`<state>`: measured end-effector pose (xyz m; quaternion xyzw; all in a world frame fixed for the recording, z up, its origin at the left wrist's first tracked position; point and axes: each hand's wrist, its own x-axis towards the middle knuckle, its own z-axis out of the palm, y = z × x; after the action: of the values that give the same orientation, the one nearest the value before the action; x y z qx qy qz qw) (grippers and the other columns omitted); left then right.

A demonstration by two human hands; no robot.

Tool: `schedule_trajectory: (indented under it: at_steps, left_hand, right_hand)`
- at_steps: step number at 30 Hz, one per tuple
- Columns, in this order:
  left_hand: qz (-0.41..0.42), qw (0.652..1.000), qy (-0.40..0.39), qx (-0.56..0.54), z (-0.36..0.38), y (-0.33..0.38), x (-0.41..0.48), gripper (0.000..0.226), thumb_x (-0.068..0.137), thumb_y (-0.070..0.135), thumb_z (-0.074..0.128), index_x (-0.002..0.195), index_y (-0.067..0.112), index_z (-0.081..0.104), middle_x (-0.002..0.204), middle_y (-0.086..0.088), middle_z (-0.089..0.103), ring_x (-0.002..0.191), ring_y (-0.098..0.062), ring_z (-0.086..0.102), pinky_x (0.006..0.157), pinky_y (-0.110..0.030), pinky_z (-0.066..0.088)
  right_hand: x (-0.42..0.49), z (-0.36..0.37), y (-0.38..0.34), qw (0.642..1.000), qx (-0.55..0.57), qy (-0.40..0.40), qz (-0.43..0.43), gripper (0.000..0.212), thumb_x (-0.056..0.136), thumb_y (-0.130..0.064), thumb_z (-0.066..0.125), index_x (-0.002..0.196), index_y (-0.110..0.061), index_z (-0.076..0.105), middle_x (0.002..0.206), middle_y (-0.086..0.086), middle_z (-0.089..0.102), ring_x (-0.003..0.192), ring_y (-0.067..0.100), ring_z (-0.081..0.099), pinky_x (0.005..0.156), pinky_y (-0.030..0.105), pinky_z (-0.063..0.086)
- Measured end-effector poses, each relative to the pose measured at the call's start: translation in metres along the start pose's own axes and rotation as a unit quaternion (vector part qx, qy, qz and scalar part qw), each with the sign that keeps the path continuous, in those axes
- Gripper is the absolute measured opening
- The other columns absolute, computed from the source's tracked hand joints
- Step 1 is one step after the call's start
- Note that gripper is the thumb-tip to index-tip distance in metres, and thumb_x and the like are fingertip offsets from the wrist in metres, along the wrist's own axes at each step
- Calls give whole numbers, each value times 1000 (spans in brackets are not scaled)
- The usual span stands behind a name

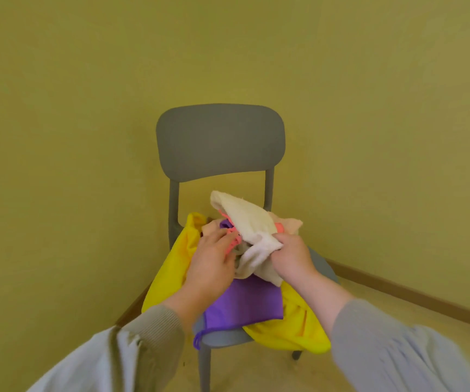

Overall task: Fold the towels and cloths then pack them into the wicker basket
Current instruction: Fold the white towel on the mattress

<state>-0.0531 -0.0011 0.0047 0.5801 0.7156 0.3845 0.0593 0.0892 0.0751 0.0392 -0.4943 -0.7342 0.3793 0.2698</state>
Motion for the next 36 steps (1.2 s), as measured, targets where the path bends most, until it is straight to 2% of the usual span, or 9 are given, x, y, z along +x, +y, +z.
schedule_trajectory:
  at_steps: [4,10,17,20,23,26,29,33,36]
  left_hand:
    - [-228,949,-97,196,4,-23,-7,64,97,50,34,150,40,0,159,0,-13,146,-31,-11,109,-63,14]
    - [-219,914,-306,152,39,-51,-32,71,96,58,31,152,30,-3,161,0,-3,146,-28,-14,117,-53,5]
    - [-202,966,-114,113,32,-45,-42,47,96,27,43,143,23,36,150,2,35,141,-20,22,111,-53,24]
    - [-176,983,44,-15,26,-27,-41,29,98,21,43,121,20,60,120,0,60,116,-20,47,95,-35,40]
    - [-209,944,-32,-251,24,-6,-32,22,93,33,52,111,26,63,92,8,63,86,-11,57,75,-24,46]
    - [-183,961,-106,-177,29,-2,-25,14,88,16,58,99,22,64,79,10,61,75,-9,55,62,-16,42]
    - [-214,969,-77,-99,34,-10,-19,20,83,9,60,100,16,67,93,1,67,85,-16,58,70,-26,45]
    - [-253,961,6,-106,29,-9,-11,12,85,8,55,88,12,66,84,-5,65,77,-20,55,62,-27,40]
    - [-309,924,110,-197,21,-7,-1,9,87,9,53,79,12,57,72,-1,57,73,-23,52,57,-29,37]
  right_hand:
    - [-1,-2,9,999,-15,-19,29,23,88,6,42,96,6,64,85,13,59,81,21,50,51,18,33]
    - [-11,28,36,994,-46,-97,13,29,87,-2,48,109,-4,66,126,11,52,106,19,51,77,17,33]
    - [-24,38,43,989,-119,-77,-41,38,82,-4,52,118,-12,63,134,4,38,123,21,42,104,23,32]
    - [-27,30,35,996,-73,-31,-34,30,83,4,49,105,-4,69,117,6,54,110,25,53,83,17,41]
    - [-25,14,24,991,96,-44,81,31,90,6,44,112,-2,65,109,13,62,93,21,53,59,12,42]
    - [-24,8,21,964,197,-64,165,27,93,-14,53,120,-7,57,115,12,59,98,20,52,81,29,45]
    - [-24,14,26,984,107,-74,124,58,82,-12,68,132,-17,39,123,0,54,112,20,53,89,29,43]
    - [-21,15,35,989,-116,1,93,17,77,3,54,69,-12,53,76,6,55,75,25,52,54,26,36]
    - [-12,0,28,990,-24,116,73,26,79,5,52,58,-12,48,56,-1,45,61,20,44,45,28,27]
